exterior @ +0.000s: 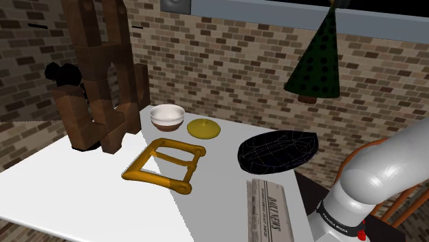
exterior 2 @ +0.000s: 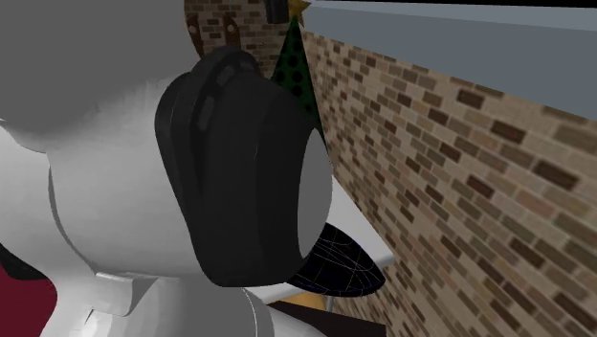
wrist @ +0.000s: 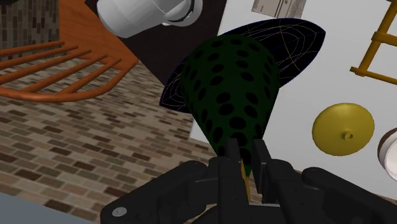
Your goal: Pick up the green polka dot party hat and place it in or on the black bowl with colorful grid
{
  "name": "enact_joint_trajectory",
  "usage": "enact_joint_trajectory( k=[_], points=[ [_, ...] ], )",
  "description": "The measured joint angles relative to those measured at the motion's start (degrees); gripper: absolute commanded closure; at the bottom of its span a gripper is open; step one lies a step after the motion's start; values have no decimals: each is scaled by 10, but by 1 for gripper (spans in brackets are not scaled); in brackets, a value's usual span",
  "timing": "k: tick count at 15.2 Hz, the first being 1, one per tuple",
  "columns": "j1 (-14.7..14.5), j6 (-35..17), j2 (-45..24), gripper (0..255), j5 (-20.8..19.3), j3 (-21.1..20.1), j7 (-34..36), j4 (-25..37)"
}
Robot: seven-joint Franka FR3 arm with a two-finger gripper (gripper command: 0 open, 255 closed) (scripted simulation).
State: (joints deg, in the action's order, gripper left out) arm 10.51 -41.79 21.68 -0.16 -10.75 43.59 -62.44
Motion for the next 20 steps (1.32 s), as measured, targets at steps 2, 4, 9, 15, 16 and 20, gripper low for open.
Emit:
enact_joint_trajectory(
  k=[2, 4, 9, 15, 16, 20],
  points=[
    [-1, -18, 23, 255, 3, 5, -2, -41],
    [-3, -39, 44, 255, 6, 8, -3, -83],
    [-6, -92, 97, 255, 10, 17, -10, -188],
    [-10, -140, 146, 255, 15, 21, -11, -285],
    [-11, -147, 152, 255, 15, 21, -11, -298],
    [-13, -178, 181, 255, 18, 23, -12, -358]
  ],
)
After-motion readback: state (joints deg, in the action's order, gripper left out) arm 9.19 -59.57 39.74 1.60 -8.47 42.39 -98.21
